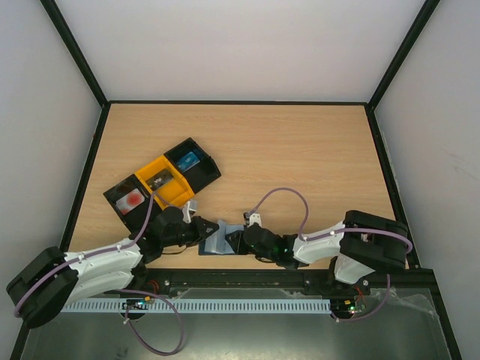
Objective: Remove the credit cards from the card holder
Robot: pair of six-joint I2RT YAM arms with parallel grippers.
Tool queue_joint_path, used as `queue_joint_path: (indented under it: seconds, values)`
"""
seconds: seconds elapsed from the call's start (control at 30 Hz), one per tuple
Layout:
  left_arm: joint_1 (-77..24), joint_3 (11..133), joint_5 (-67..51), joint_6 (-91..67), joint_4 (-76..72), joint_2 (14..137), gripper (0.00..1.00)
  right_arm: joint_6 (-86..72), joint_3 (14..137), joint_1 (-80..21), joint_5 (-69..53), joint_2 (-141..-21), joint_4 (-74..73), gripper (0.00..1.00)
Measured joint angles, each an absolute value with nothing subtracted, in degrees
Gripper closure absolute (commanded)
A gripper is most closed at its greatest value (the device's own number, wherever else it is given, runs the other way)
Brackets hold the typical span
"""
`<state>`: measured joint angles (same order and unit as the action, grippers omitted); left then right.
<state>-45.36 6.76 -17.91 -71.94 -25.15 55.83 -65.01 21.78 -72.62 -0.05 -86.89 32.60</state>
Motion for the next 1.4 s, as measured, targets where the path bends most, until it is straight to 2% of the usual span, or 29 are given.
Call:
queue_joint_path:
  seconds: [0.6,0.73,0.8,1.07,1.4]
  values:
    - [-45.47,6.81,-16.88,-71.07,-22.79,56.47,0.88,-65.41,20.78,-72.69,-1.32,-80.58,31.35,0.39]
    - [-45.5,6.81,-16.88,-71.07,-22.79,56.77,0.88,-65.21,21.41,-72.9,-1.83,-80.6,31.09,0.23]
    - [-45.58,6.83,-16.88,-71.07,-22.79,56.77,0.88,-65.21,21.91,-73.1,-2.09,-80.75,31.0,0.18]
    - [-46.02,7.77,-16.88,-71.07,-22.74,57.06,0.87,-64.93,23.2,-73.54,-2.76,-82.46,30.39,0.2]
    - [-46.33,7.9,-16.78,-71.02,-22.04,57.04,0.81,-64.36,24.16,-73.67,-2.66,-84.25,28.88,0.47]
